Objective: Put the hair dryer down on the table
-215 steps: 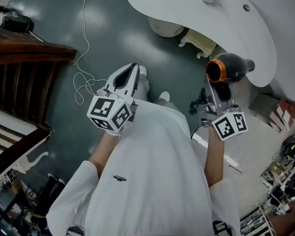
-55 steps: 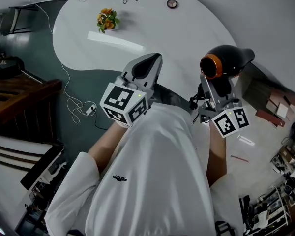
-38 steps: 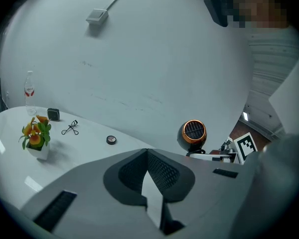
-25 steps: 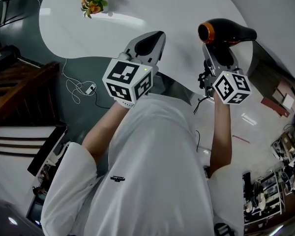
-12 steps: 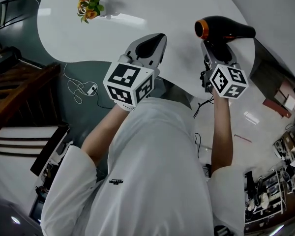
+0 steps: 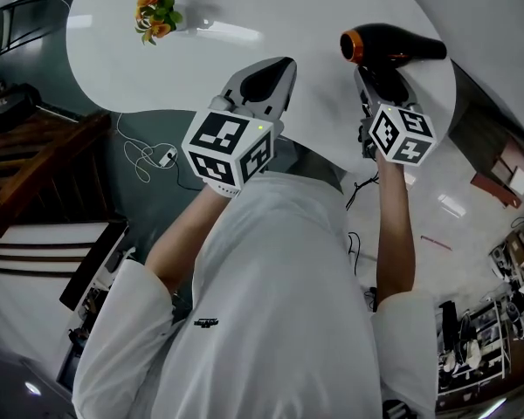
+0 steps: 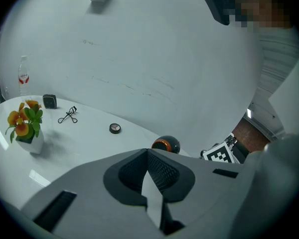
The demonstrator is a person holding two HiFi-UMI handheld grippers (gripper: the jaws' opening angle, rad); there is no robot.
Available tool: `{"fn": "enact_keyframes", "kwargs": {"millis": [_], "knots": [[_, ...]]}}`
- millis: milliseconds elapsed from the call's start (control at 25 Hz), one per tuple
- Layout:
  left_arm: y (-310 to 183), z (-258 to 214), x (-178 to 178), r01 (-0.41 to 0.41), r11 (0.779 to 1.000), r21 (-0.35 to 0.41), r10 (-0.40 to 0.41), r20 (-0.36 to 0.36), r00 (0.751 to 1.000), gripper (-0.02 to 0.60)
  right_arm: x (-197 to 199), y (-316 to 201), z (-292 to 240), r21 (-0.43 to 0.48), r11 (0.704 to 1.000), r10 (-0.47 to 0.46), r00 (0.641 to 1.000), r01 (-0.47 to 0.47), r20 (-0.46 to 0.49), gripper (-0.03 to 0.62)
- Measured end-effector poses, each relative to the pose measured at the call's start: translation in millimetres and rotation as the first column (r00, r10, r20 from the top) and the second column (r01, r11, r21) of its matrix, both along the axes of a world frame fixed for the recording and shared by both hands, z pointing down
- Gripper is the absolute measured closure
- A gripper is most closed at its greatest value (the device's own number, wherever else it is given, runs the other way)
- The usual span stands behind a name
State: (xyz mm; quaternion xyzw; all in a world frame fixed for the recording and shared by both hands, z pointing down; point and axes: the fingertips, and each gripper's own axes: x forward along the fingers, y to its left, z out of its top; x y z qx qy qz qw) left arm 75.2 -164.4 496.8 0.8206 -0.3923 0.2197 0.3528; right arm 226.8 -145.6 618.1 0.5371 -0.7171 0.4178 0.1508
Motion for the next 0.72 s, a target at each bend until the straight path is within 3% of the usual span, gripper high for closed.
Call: {"fn": "enact_keyframes", "kwargs": {"millis": [720], "knots": [[6, 0, 0, -0.004, 1.0, -0.002, 0.004, 0.006, 1.0, 0.572, -1, 7, 31, -0.05, 0.998, -0.053, 0.987, 0.046, -0.149, 0.307]]}}
